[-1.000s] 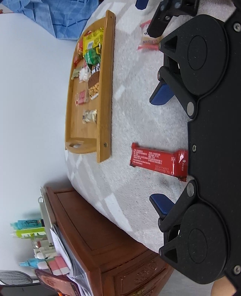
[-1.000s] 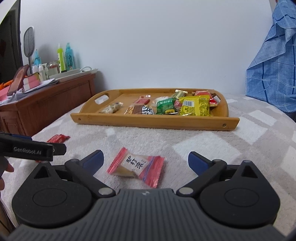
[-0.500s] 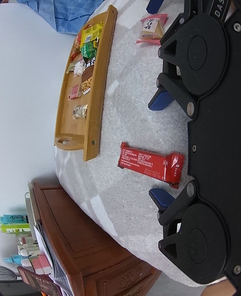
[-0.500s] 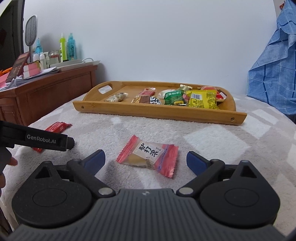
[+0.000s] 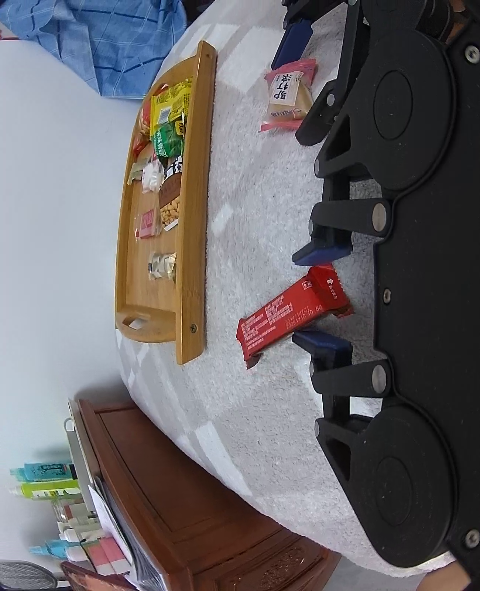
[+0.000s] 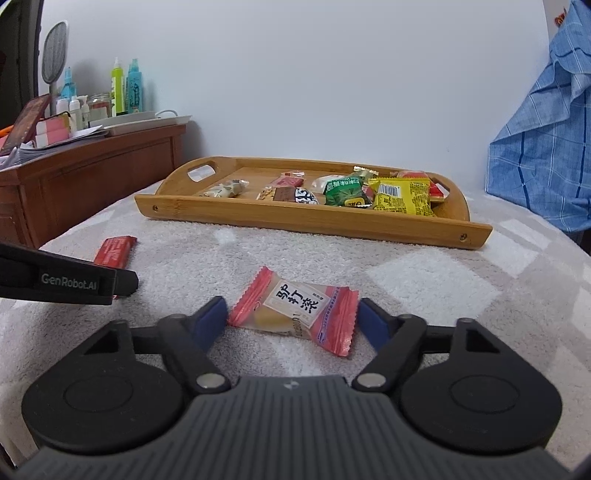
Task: Organize snacks
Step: 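Grasp the red snack bar with the left tool while the right tool grasps the pink-edged cake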
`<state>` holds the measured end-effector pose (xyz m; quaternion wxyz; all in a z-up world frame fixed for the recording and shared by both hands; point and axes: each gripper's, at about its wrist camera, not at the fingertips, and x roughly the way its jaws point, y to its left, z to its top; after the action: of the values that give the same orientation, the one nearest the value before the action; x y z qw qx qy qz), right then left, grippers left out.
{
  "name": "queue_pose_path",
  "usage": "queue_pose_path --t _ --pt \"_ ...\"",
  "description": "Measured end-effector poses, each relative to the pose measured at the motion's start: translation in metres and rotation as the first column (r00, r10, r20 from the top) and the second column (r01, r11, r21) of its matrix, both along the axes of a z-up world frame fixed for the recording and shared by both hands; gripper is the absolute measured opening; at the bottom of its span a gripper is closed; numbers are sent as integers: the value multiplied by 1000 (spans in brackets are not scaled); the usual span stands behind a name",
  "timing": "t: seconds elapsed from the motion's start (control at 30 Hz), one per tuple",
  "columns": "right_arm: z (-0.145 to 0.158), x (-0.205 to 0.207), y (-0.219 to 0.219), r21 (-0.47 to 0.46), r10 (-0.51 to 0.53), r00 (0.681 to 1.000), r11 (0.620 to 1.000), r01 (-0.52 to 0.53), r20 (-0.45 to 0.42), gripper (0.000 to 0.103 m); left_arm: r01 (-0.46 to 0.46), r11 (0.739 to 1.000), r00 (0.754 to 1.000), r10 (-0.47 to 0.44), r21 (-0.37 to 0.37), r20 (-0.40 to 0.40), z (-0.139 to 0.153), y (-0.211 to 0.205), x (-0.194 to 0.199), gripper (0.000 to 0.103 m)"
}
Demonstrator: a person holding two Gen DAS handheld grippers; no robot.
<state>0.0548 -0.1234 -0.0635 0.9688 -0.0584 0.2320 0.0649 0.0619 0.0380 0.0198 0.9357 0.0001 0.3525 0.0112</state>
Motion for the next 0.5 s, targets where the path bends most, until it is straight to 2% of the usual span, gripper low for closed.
queue_pose_path --t 0.3,0.5 --pt "3 -1 -4 33 7 1000 999 -7 -9 65 5 999 1000 -4 -38 20 6 0 -5 27" --pt "6 0 -9 86 10 1000 996 -8 -23 60 46 999 997 -46 1 68 20 -10 -10 26"
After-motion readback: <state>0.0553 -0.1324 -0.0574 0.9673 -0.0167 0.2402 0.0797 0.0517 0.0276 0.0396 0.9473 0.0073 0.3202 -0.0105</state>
